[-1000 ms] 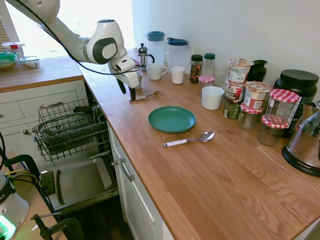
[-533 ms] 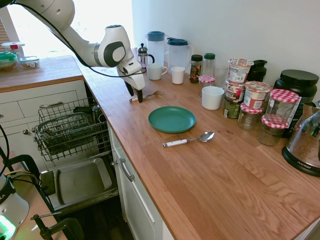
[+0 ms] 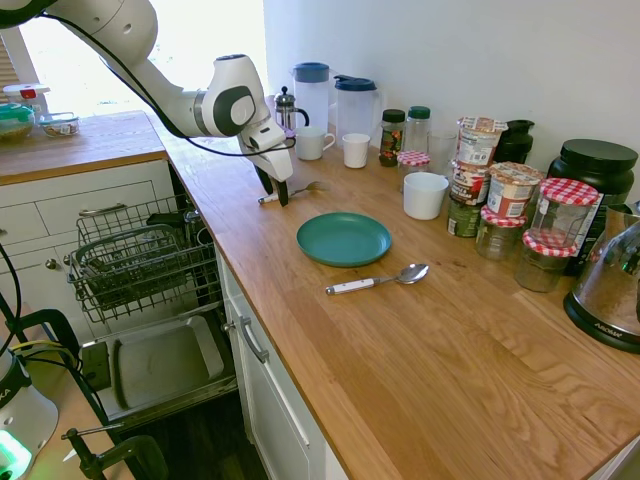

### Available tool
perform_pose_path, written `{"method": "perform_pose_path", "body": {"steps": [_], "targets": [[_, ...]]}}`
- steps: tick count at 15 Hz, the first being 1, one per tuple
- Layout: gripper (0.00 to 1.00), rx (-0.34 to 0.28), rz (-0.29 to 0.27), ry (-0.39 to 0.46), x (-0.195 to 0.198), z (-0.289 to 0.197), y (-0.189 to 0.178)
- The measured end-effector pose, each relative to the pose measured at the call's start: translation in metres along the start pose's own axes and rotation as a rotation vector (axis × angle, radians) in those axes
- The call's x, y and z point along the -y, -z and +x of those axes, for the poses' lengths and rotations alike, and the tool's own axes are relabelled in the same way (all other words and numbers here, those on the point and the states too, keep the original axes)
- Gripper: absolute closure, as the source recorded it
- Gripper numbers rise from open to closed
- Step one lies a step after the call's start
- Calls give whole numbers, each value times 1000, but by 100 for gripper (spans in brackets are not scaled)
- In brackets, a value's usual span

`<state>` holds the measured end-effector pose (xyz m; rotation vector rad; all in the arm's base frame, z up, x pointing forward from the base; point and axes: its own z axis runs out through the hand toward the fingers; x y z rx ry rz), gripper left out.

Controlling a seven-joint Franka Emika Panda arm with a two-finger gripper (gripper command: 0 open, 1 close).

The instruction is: Put the fork in the dishwasher

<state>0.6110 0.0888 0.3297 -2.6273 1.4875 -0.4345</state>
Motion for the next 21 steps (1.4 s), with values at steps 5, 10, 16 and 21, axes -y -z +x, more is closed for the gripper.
{"method": "perform_pose_path", "body": {"steps": [5,10,16,21], "targets": [[100,0,2,-4,2,1,-1],[100,31,-4,-2,4,-2,-1],[100,87,-6,14,-3,14,2],[100,87,2,58,-27,49,88]]}}
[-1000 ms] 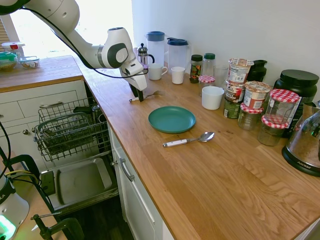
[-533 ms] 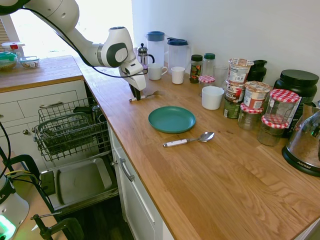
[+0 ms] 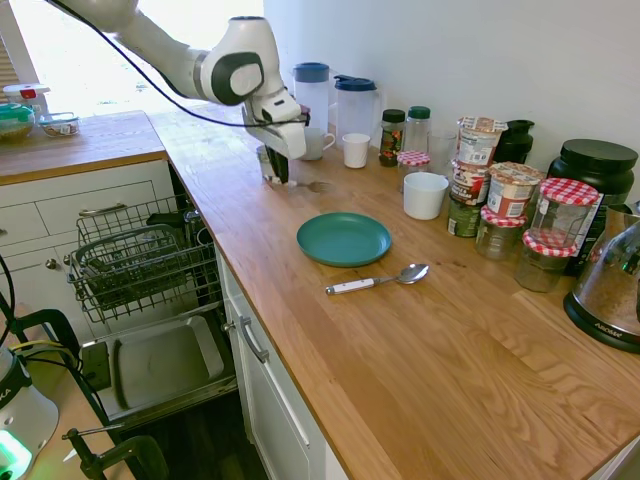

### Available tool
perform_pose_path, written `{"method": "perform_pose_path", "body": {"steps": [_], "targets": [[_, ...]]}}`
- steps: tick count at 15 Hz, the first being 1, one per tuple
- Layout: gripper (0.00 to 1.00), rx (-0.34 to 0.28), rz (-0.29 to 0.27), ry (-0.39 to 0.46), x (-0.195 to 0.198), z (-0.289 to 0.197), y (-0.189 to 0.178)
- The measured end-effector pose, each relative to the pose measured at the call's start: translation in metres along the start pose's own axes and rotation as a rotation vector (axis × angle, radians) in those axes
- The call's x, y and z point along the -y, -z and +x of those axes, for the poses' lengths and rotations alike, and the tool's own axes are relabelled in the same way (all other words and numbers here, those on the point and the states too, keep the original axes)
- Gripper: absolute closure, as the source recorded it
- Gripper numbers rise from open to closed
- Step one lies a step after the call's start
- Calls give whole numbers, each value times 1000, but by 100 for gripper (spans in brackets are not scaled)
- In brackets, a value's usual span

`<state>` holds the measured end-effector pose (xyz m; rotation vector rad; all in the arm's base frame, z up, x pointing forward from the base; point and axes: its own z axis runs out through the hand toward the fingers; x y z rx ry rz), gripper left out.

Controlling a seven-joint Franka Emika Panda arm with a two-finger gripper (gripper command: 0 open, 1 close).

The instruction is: Put the fork in the dishwasher

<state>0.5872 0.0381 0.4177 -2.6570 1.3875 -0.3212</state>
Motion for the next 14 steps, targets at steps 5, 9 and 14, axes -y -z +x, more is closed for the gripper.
{"method": "perform_pose_path", "body": {"steps": [5,9,14], "targets": [[100,105,-30,128,-35,-53,66],[100,183,-36,176,-35,-70,70],[100,277,-108,313,-60,-130,88]]}}
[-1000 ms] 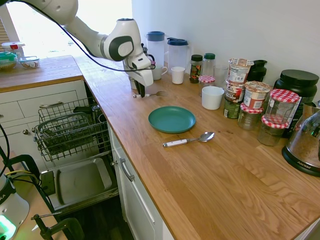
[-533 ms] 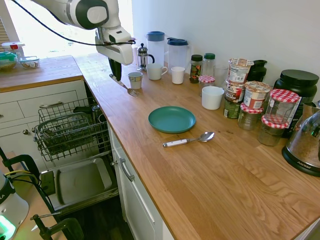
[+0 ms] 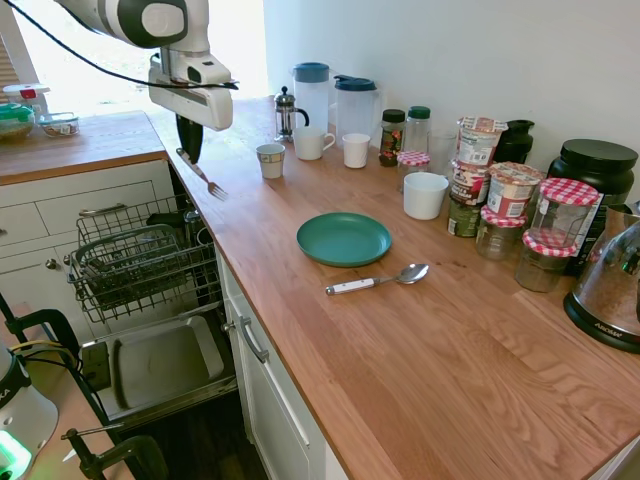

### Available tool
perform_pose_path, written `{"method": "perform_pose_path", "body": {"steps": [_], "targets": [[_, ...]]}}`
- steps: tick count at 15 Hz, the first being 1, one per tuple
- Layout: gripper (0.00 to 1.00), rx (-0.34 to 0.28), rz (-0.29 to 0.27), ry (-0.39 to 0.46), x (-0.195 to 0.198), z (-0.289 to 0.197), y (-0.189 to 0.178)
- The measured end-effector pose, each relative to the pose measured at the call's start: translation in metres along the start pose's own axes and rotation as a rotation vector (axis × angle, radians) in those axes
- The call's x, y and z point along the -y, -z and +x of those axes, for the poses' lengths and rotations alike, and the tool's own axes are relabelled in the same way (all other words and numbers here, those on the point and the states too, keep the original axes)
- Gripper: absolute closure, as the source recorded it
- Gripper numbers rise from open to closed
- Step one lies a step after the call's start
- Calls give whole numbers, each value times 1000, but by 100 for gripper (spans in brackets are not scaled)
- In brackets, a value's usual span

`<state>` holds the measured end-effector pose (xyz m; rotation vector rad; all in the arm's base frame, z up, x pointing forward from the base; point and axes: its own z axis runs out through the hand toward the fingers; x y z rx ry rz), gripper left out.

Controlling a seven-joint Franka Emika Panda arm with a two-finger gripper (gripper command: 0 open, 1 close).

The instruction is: Put the fork in the dishwasher

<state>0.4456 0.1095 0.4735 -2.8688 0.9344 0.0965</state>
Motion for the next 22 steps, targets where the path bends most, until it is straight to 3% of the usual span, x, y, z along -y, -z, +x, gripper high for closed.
{"method": "perform_pose_path", "body": {"steps": [5,11,15,22], "targets": [[100,76,18,83,-5,-67,-6],[100,214,-55,171,12,-109,-43],[100,320,-84,193,22,-104,-89],[100,359,-115,194,49,-92,-162]]}}
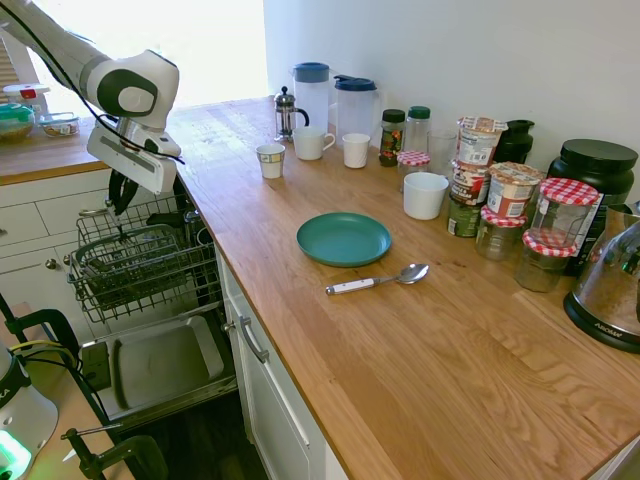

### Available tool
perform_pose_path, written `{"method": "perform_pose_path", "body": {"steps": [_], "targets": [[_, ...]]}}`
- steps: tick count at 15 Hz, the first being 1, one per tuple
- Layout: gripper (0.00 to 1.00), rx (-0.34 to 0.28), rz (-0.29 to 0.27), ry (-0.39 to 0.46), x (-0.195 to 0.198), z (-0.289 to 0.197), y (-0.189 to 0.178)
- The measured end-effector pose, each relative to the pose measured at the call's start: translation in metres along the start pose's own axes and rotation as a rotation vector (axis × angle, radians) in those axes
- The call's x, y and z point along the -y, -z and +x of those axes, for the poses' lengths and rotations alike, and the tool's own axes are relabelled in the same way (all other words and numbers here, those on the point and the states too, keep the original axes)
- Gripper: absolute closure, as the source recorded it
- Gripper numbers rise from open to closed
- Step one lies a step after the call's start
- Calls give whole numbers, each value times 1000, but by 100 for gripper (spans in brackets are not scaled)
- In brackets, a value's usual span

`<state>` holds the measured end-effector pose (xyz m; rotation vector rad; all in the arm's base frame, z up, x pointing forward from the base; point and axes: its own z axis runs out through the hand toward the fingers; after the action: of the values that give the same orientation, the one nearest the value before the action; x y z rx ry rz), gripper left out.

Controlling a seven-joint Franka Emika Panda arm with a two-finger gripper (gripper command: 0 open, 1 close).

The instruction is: Put the fork in the dishwasher

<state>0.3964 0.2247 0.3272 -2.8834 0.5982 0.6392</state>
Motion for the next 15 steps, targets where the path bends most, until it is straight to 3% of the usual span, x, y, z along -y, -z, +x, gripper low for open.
{"method": "perform_pose_path", "body": {"steps": [15], "targets": [[100,32,-2,-39,22,47,-46]]}}
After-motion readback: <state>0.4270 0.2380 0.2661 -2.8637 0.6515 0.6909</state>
